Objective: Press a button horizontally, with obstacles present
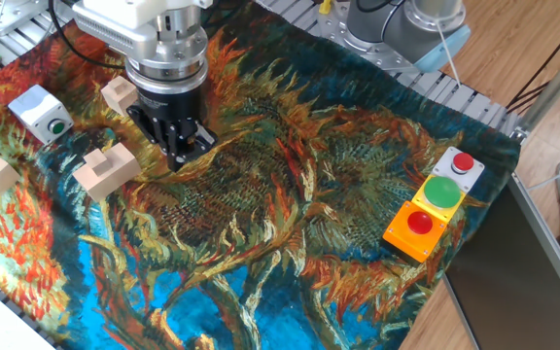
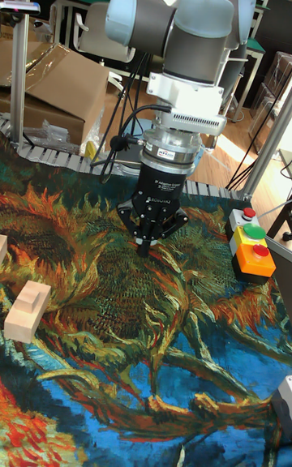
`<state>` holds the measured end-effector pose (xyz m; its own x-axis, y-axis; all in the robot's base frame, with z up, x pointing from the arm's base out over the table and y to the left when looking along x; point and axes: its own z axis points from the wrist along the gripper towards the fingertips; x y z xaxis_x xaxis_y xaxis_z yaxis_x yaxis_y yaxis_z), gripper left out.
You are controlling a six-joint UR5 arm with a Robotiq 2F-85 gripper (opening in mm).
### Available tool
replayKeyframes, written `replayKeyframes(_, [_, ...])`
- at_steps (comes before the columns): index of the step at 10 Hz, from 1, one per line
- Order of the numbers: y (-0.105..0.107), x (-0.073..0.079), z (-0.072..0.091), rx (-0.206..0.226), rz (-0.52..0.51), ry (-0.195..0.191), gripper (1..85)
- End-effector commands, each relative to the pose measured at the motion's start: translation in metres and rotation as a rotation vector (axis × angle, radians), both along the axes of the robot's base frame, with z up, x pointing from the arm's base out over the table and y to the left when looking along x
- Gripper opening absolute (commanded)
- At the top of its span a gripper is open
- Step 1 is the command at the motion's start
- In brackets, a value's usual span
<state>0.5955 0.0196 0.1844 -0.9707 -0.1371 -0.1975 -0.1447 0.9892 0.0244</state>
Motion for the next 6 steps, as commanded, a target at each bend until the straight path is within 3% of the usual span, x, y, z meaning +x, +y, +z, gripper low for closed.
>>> replayKeyframes(1, [0.014,0.005,0.004,0.052,0.029,-0.024,1.3])
replayKeyframes(3, [0.003,0.003,0.002,0.010,0.034,-0.012,1.3])
replayKeyframes(6, [-0.026,-0.016,-0.008,-0.039,0.101,0.058,1.3])
